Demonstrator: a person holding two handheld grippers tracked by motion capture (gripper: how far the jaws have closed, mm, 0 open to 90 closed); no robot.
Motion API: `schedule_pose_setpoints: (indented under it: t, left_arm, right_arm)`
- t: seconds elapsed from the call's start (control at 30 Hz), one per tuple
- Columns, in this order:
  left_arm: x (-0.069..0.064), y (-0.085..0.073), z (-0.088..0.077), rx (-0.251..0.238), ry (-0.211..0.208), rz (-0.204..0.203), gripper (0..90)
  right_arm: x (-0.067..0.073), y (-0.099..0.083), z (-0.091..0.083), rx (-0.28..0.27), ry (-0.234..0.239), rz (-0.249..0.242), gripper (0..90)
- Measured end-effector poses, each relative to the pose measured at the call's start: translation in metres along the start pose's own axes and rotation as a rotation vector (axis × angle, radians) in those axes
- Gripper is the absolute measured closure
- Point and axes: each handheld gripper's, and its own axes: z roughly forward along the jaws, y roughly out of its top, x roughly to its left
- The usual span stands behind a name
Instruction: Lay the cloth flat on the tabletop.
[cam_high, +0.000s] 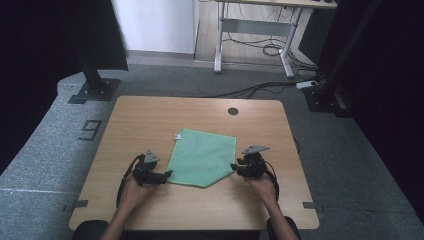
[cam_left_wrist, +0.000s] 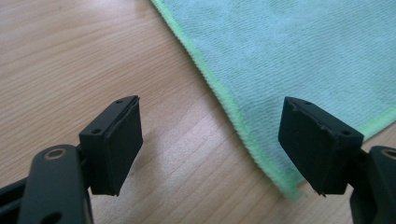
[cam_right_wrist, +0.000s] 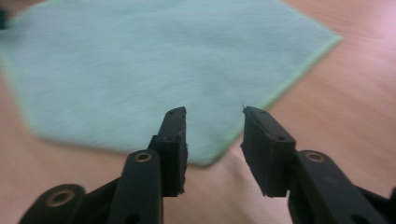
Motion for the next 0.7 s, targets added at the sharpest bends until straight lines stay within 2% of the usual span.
schedule_pose_setpoints:
  t: [0.03,0.07,0.13,0.2,0.23,0.27,0.3,0.37,0.43,0.5,0.6,0.7]
  left_arm:
    - [0.0,0.0,0.0,0.0,0.0,0.0,21.8]
    - [0.0,-0.001,0.001,0.004,0.0,0.001,21.9]
    - [0.0,-0.002,0.004,0.012,-0.001,0.003,21.9]
    - [0.0,-0.005,0.008,0.022,-0.005,0.005,22.0]
    - [0.0,-0.005,0.008,0.022,-0.005,0.005,21.6]
    - [0.0,-0.005,0.008,0.015,-0.008,0.003,21.5]
    - [0.0,-0.005,0.008,0.016,-0.007,0.005,21.5]
    - [0.0,-0.006,0.008,0.01,-0.008,0.005,21.3]
    - [0.0,-0.007,0.009,0.003,-0.008,0.003,21.0]
    - [-0.001,-0.007,0.009,0.002,-0.007,0.004,20.9]
    - [0.0,-0.006,0.009,0.002,-0.009,0.006,20.8]
    - [0.0,-0.006,0.009,0.002,-0.01,0.006,20.7]
  right_arm:
    - [0.0,0.0,0.0,0.0,0.0,0.0,60.8]
    - [0.009,-0.002,0.0,0.008,0.041,-0.022,63.3]
    - [0.019,-0.004,0.002,0.02,0.074,-0.051,64.2]
    - [0.028,-0.005,0.005,0.027,0.099,-0.071,63.5]
    - [0.028,-0.005,0.005,0.027,0.099,-0.071,63.5]
    - [0.035,-0.005,0.009,0.029,0.135,-0.088,60.5]
    - [0.035,-0.005,0.009,0.029,0.135,-0.088,60.5]
    - [0.042,-0.005,0.018,0.049,0.138,-0.124,57.8]
    - [0.043,-0.005,0.021,0.057,0.127,-0.13,57.9]
    - [0.044,-0.006,0.027,0.083,0.107,-0.149,64.7]
    - [0.048,-0.008,0.029,0.074,0.055,-0.191,80.3]
    - [0.049,-0.007,0.028,0.076,0.051,-0.195,85.0]
